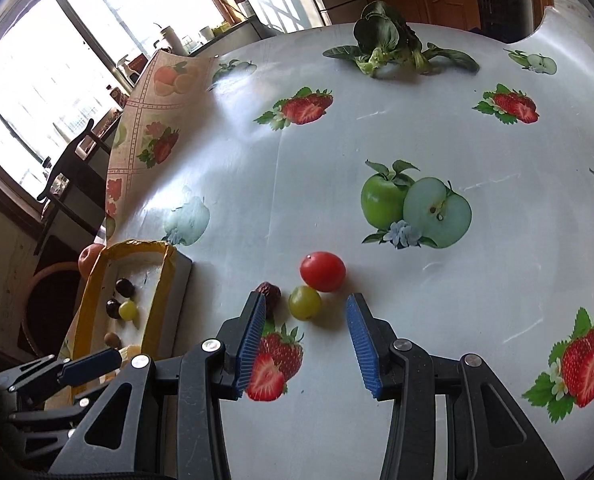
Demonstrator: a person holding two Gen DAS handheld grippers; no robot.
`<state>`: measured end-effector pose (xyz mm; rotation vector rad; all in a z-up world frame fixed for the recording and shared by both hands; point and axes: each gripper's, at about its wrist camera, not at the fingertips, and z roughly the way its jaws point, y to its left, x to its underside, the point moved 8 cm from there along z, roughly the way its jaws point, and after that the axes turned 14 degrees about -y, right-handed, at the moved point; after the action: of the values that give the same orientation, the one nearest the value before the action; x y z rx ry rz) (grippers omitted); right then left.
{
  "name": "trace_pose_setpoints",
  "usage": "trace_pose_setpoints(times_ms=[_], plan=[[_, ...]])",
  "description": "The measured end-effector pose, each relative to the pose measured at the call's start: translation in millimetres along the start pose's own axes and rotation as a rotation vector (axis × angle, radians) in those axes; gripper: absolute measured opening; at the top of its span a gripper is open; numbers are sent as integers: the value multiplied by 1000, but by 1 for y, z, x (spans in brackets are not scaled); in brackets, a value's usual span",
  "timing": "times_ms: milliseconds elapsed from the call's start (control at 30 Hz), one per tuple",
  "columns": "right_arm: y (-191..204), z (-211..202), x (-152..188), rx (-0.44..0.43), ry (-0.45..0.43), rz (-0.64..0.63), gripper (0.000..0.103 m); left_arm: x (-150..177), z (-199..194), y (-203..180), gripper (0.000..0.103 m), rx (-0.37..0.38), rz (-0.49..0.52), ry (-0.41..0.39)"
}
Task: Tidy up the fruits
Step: 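Move both open tools back toward the remaining fruit, then grasp the red date with the left tool while the right tool grasps the red tomato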
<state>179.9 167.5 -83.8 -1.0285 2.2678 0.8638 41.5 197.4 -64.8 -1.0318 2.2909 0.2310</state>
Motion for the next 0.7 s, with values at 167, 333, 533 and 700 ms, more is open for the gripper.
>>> trace_pose_setpoints(times_ms=[167, 333, 533, 700], plan=[[-6, 34, -4, 29, 44, -11, 45, -5, 20, -10, 43, 16, 21, 25], [-10, 54, 7, -3, 89, -1, 35, -10, 37, -15, 43, 24, 21, 49], [-20, 30, 5, -8, 28, 5, 33, -14, 60, -29, 43, 36, 30, 72], [-45, -4, 8, 5, -21, 91, 33, -11, 83, -40, 42, 35, 42, 95]])
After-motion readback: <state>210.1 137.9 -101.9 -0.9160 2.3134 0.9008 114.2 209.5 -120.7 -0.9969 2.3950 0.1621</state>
